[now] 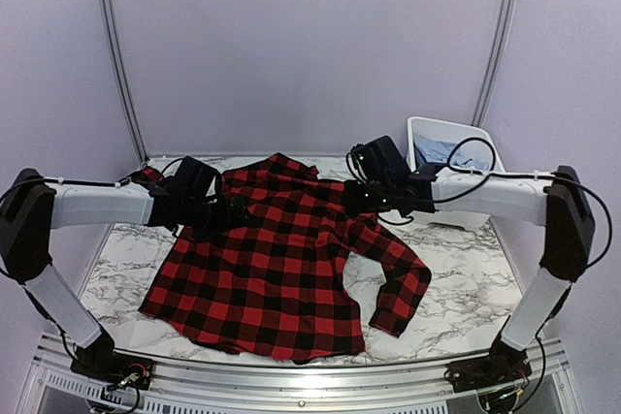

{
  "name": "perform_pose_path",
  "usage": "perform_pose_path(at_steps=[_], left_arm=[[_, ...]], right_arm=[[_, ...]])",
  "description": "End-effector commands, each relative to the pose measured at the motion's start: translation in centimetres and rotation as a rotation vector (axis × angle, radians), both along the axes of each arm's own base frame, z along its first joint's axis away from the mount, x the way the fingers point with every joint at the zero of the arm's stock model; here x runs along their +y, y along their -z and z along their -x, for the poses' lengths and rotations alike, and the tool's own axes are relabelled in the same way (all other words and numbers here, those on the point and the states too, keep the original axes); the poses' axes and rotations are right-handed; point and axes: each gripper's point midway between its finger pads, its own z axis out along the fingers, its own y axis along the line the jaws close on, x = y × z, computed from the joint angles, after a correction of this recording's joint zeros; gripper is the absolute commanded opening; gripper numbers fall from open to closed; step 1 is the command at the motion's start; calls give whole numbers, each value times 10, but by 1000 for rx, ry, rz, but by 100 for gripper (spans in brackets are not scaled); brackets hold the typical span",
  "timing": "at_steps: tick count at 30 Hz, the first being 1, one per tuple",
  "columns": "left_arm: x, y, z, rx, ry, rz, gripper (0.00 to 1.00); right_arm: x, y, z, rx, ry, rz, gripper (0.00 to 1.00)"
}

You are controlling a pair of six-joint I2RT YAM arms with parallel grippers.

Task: Fold and stack the long sleeve shirts
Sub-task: Adjust the flattened shirt at the center of the board.

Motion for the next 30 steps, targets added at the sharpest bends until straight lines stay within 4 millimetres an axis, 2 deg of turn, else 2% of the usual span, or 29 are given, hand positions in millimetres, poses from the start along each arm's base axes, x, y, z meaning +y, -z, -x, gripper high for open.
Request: perform_pose_path(at_steps=[1,4,8,9,11,12,15,22,26,30], left_arm=[[16,-1,27,36,-24,5,99],[30,4,44,45,-48,3,99],[58,25,67,75,-108,-47,99],[62,29,72,85,-117,-47,99],[68,39,83,116,-141,-45,99],[71,43,87,128,-153,-46,99],[86,55,99,145,-201,-65,99],[132,70,119,159,-368,-127,99],[161,81,129,191,-464,-181,99],[178,86,131,210,-522,-195,99]], right_arm=[[15,3,-49,-61,-42,3,16],[17,18,-76,-50,-30,-5,13],[20,45,-107,-36,-11,-14,11],[22,44,-113,-42,-9,-20,10],[25,54,-125,-37,-4,-11,10],[25,66,-130,-25,5,4,10],[25,86,-142,-6,26,5,7],[17,126,-155,51,68,4,6],[12,141,-166,96,82,-51,6],[10,150,-179,129,88,-80,6]])
